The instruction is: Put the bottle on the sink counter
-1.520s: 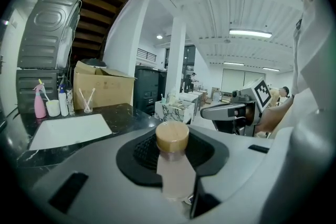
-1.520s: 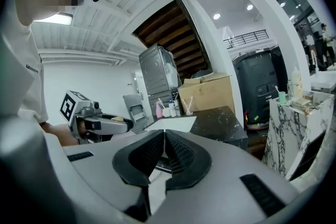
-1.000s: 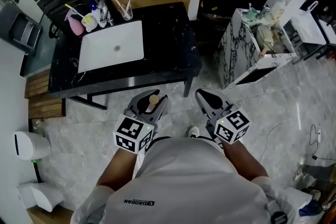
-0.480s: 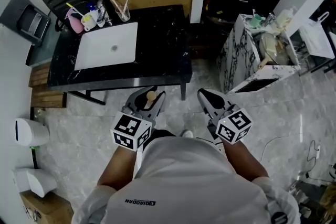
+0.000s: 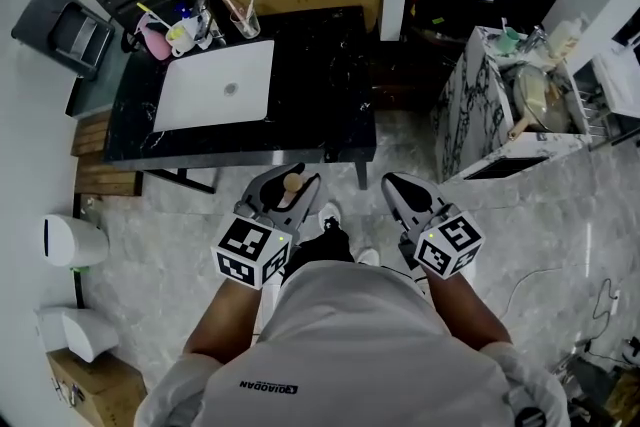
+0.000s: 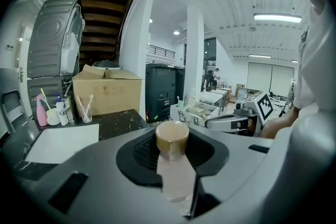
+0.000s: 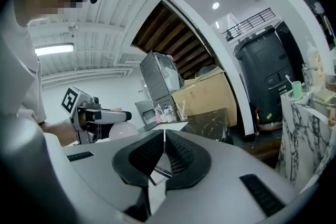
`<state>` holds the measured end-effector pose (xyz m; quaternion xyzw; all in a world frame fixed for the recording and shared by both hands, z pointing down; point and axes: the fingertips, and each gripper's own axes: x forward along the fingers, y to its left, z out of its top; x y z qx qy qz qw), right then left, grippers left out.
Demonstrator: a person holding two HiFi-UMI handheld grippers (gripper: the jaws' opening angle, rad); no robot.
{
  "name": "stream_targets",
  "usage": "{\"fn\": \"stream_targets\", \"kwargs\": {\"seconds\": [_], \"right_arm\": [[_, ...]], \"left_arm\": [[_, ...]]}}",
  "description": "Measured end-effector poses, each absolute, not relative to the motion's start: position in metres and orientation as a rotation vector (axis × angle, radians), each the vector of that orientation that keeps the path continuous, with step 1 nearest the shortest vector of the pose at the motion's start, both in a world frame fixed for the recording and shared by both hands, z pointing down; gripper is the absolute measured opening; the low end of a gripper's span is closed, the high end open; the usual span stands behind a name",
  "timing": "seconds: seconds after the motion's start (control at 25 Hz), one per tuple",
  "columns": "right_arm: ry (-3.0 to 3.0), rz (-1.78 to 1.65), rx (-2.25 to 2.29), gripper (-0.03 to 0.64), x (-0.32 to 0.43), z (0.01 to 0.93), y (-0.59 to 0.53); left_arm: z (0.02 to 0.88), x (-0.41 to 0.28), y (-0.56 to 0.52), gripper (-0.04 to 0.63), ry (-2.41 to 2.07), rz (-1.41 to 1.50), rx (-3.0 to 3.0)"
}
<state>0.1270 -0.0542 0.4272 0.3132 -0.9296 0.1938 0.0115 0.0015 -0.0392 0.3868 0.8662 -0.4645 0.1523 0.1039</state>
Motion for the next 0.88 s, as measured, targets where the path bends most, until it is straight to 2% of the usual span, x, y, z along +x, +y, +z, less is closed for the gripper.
{"fn": "stream_targets", "kwargs": {"seconds": [0.88], "right_arm": [[-2.825,0.513,1.145,0.043,0.078,0.410,-0.213]], "left_arm": [[0.378,-0.035,-0.227,0.121,-1.171,0.443,2.689]]}}
